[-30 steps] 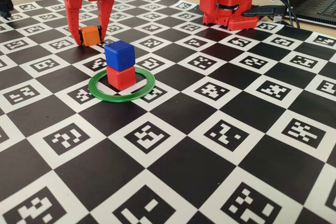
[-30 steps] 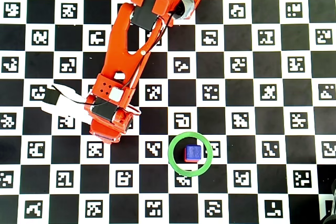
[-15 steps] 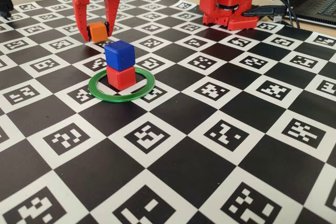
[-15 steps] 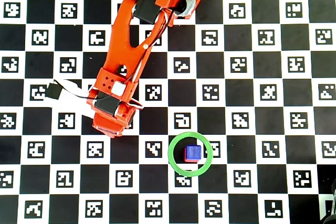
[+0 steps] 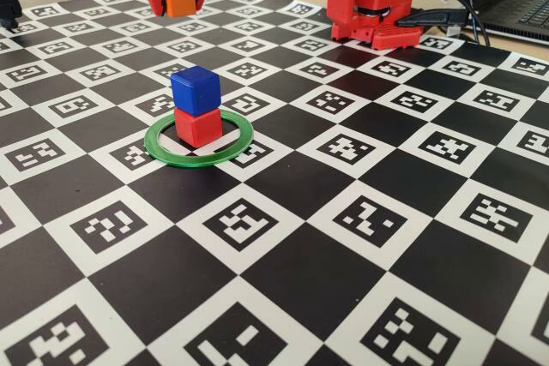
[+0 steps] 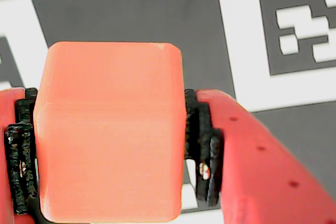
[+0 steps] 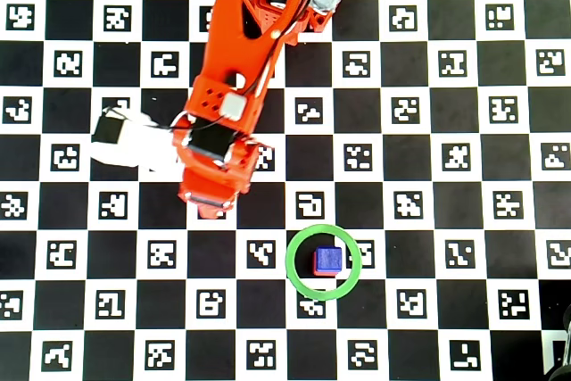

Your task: Grab the red cube then put it in the green circle then put the blue cube on top and finally the orange cube on top

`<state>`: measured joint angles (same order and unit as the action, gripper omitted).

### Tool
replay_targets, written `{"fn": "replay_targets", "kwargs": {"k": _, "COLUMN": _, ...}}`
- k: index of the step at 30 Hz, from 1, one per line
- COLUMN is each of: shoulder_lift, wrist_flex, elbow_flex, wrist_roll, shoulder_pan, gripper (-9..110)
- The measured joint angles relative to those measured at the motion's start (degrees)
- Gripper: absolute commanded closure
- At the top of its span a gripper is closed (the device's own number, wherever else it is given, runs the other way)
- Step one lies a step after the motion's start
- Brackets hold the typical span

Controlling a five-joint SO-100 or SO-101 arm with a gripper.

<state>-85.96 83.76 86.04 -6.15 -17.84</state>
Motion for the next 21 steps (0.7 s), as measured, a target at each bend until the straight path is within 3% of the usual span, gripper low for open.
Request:
{"fn": "replay_targets", "kwargs": {"k": 7, "shoulder_lift": -1.3, "wrist_flex": 4.6, "elbow_flex": -1.0, "wrist_roll": 2.7, "shoulder_pan": 5.8, "gripper": 93}}
{"fn": "replay_targets", "kwargs": {"k": 21, "shoulder_lift": 3.6, "wrist_flex": 12.8, "elbow_flex": -20.0, "wrist_roll": 8.5, "shoulder_pan": 17.6, "gripper": 94}}
